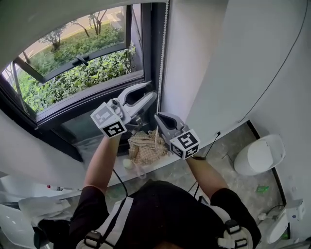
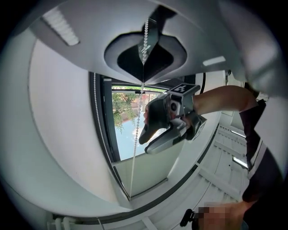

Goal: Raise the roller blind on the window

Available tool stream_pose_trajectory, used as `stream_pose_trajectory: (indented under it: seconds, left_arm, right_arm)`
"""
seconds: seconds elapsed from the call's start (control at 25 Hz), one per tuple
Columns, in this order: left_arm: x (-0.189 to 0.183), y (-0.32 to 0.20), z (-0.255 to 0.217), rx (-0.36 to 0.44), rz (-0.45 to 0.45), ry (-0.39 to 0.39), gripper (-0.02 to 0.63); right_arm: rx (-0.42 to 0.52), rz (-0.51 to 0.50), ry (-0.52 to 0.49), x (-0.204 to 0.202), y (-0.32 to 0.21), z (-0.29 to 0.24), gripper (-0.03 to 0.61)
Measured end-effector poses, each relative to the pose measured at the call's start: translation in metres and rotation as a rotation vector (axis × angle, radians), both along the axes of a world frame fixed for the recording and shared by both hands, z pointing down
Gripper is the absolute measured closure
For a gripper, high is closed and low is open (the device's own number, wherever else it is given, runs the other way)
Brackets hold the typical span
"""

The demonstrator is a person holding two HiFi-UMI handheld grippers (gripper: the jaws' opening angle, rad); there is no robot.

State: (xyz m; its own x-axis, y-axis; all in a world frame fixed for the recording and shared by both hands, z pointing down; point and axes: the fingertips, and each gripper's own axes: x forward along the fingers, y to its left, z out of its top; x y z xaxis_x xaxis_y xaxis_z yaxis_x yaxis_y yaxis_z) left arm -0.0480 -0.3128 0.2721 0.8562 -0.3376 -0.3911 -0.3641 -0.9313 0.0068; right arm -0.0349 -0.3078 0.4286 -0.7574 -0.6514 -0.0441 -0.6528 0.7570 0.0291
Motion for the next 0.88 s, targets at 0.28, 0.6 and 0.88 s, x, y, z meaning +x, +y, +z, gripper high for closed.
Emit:
stream_pose_trajectory:
  seconds: [0.28, 0.6, 0.88]
  left_arm:
    - [0.028, -0.010, -0.017, -0.066, 0.106, 0.074, 0.486]
    - [0.040, 0.003, -0.012, -0.009, 0.066, -0.020, 0.597]
    - [0.047, -0.009, 0.096, -0.089, -0.017, -0.234, 0.597]
  right_arm:
    - [-0.007, 0.010, -0.014, 0.004, 0.005, 0.001, 0.571]
    - [-0.009, 0.013, -0.033, 0.010, 0.007, 0.001, 0.571]
    - [-0.212, 0.027, 0.133, 0.015, 0.015, 0.105, 0.571]
